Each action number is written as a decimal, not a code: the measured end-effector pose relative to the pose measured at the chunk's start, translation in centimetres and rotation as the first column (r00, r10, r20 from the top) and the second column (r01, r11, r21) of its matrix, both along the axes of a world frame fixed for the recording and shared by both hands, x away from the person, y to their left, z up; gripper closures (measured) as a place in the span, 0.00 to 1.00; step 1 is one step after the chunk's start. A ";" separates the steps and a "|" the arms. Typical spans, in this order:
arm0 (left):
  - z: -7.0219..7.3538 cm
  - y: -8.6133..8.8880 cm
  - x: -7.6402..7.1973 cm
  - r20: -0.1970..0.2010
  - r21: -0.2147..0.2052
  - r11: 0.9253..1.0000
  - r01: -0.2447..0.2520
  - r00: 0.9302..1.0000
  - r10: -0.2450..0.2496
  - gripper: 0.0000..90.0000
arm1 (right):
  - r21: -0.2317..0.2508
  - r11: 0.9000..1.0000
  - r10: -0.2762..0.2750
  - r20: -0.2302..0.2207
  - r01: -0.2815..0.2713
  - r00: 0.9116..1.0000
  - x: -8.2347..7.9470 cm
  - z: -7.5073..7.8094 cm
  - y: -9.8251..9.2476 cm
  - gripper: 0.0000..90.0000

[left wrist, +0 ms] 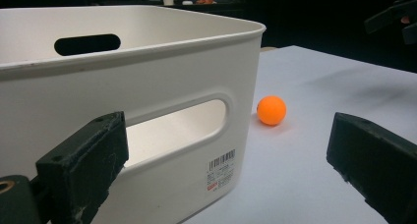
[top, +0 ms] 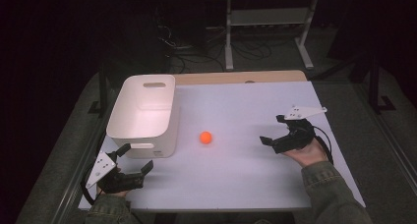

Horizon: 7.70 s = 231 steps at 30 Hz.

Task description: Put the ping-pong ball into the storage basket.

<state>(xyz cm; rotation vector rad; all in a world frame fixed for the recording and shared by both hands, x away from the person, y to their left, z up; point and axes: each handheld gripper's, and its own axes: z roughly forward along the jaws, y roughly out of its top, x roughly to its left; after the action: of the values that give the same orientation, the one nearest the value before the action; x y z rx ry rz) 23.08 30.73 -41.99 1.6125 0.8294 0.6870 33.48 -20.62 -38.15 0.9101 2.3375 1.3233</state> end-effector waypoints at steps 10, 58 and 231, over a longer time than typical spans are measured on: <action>0.0 0.0 0.0 0.004 -0.003 1.000 0.001 1.000 -0.001 0.02 | -0.012 1.000 0.013 -0.004 -0.013 1.000 0.8 0.7 0.7 0.00; 0.1 0.1 -0.1 0.008 -0.007 1.000 0.004 1.000 -0.004 0.02 | -0.070 0.991 0.114 -0.020 -0.115 0.993 3.3 2.2 4.5 0.00; 0.2 0.0 -0.2 0.016 0.003 1.000 0.019 1.000 -0.019 0.02 | -0.205 0.846 0.437 -0.261 -0.491 0.861 9.8 -5.6 19.5 0.35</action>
<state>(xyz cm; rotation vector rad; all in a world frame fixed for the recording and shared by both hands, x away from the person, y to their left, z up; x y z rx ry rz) 22.88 30.72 -41.83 1.6132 0.8006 0.6872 43.30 -1.15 -43.80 0.4173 2.9442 1.0614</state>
